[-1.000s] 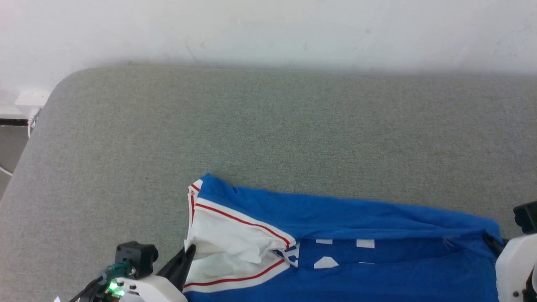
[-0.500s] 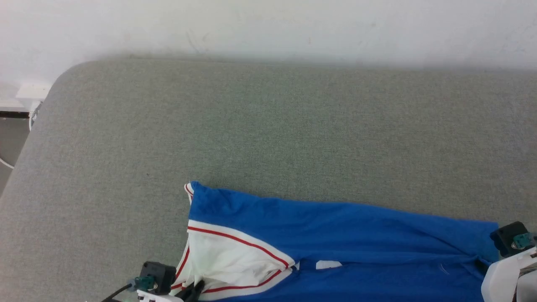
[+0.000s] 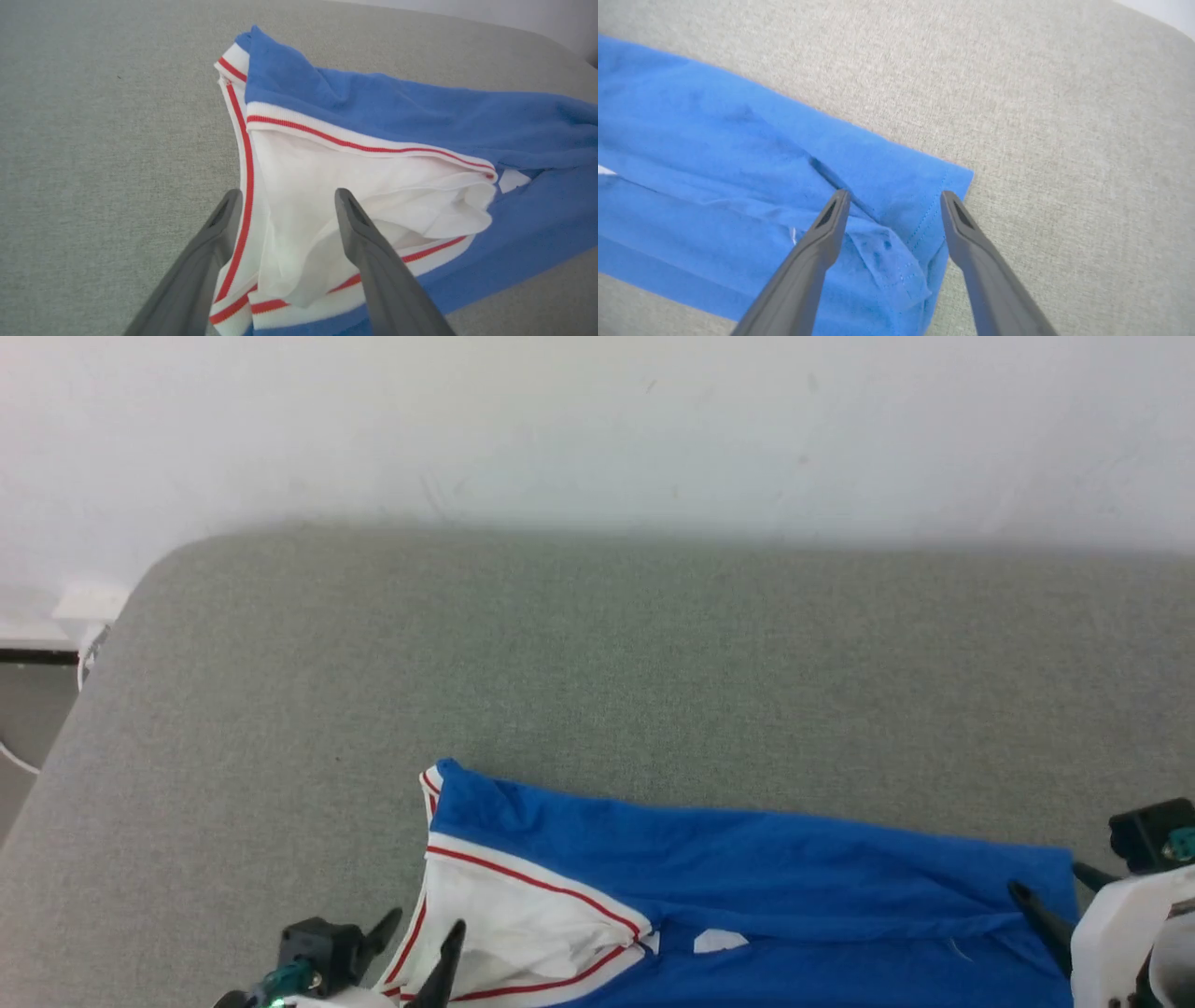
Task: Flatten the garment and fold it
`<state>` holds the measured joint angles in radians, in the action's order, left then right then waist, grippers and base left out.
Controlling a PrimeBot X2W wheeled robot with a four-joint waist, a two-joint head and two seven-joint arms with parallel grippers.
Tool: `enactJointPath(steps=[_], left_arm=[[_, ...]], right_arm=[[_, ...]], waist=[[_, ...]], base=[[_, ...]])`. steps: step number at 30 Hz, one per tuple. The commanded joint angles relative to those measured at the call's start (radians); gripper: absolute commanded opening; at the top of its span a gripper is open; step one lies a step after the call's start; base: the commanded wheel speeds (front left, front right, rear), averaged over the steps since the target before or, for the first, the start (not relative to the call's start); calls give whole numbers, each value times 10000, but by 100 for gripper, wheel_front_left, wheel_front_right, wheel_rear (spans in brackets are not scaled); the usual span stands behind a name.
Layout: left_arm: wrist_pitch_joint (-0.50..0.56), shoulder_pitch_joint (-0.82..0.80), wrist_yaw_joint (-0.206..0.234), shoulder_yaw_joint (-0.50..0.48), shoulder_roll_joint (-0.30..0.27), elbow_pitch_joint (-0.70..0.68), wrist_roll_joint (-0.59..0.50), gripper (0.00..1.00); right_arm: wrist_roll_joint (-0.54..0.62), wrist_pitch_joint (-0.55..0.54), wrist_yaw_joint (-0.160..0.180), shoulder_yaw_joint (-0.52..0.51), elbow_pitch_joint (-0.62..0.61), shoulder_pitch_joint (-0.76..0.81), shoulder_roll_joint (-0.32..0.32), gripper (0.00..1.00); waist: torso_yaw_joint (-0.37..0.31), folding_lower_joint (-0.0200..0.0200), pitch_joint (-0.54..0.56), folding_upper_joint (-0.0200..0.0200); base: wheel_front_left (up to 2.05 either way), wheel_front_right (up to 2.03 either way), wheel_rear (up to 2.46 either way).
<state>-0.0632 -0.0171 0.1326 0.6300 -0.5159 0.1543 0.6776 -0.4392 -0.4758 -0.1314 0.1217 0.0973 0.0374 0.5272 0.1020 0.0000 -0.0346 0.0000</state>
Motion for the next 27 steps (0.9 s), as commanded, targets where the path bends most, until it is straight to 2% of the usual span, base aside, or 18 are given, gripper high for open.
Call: enactJointPath(steps=[1, 5, 8, 10, 13, 16, 19, 21, 27], left_arm=[[-397, 157, -54, -153, 87, -37, 3, 100], [-1579, 381, -67, -662, 364, -168, 139, 100], [-1946, 556, 29, -1518, 826, -443, 185, 100], [-1975, 647, 283, -2757, 1316, -1126, -439, 100], [-1981, 1175, 262, -4394, 2206, -2106, -1758, 100], [-1983, 1583, -257, -5379, 2999, -2708, -2935, 100], [-1984, 1714, -1000, -5982, 3547, -3180, -3997, 100], [-1984, 1768, -1309, -6463, 3903, -3413, -4497, 100], [-1985, 1846, -2072, -7114, 4436, -3508, -5303, 100]], right_arm=[[-154, -80, 7, -226, -230, 14, -215, 100], [-183, -352, 7, -1209, -814, 423, -825, 100], [48, -594, 7, -2071, -1033, 760, -1568, 100], [280, -800, 7, -2634, -1021, 941, -2095, 100], [477, -841, 7, -3469, -940, 980, -2959, 100], [713, -771, 7, -4136, -719, 859, -3645, 100], [1178, -691, 7, -4636, -312, 745, -4049, 100], [1409, -692, 7, -4844, -11, 703, -4246, 100], [1096, -693, 7, -4990, 867, 495, -4594, 100]], waist=[[-58, 0, 314, 0], [-32, 0, 448, 0], [-18, 0, 445, 0], [-8, 0, 396, 0], [21, 0, 278, 0], [43, 0, 146, 0], [98, 0, 19, 0], [131, 0, -53, 0], [252, 0, -306, 0]], base=[[0, 0, 0], [0, 0, 0], [0, 0, 0], [0, 0, 0], [0, 0, 0], [0, 0, 0], [0, 0, 0], [0, 0, 0], [0, 0, 0]])
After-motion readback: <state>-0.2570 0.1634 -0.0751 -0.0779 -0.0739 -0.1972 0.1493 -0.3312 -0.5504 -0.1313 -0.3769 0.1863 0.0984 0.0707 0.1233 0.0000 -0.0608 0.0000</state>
